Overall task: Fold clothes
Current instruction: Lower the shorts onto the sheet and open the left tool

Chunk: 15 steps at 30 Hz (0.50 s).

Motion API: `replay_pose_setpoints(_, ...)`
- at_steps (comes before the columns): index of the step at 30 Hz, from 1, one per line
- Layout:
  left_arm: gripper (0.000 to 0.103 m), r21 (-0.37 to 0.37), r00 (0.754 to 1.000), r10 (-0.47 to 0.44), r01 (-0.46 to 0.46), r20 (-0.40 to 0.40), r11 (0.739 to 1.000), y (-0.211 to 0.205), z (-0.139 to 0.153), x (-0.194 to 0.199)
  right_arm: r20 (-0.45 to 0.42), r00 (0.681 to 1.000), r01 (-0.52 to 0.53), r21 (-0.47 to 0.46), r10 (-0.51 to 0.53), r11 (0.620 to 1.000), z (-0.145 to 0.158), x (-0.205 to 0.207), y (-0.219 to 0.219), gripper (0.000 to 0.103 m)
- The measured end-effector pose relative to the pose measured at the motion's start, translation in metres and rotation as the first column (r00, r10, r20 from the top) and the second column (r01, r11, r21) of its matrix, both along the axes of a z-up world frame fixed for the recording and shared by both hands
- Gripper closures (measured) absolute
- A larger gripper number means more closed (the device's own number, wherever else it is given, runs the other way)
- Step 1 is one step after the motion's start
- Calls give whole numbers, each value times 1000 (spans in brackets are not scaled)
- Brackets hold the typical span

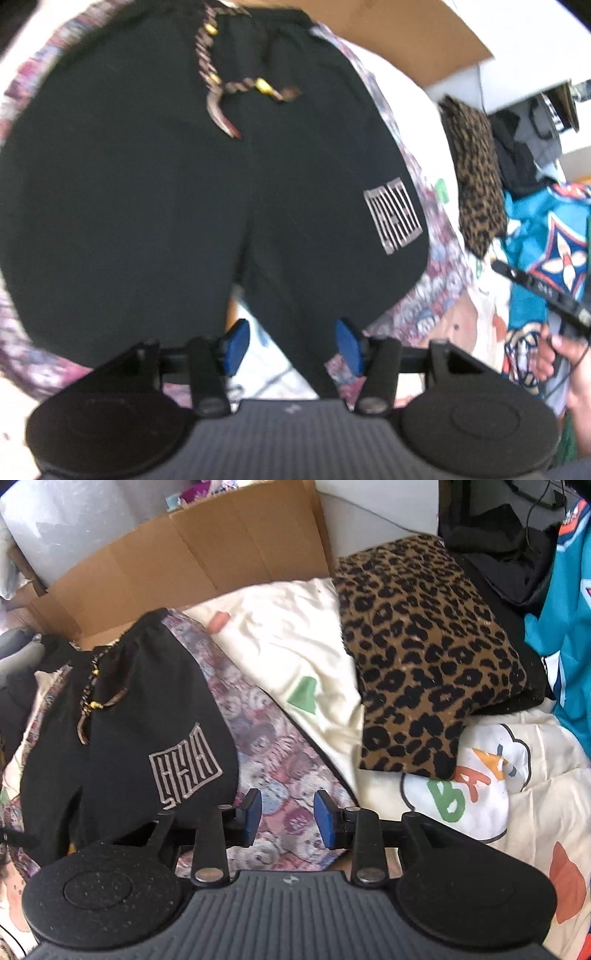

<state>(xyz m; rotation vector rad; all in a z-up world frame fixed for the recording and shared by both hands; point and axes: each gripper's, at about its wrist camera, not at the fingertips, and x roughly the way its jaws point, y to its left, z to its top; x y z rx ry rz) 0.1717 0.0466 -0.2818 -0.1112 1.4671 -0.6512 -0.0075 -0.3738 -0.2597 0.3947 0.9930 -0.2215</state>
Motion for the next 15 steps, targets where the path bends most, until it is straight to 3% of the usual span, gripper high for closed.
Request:
replay_pose_setpoints(8,46,43,993,85,-89,79,995,47,32,24,45,999,-29,35,28,999,21,2,29,61)
replay_pose_setpoints(15,45,71,972,175,-187,156,980,91,51,30,65,995,-77,64,73,995,27,5,56,61)
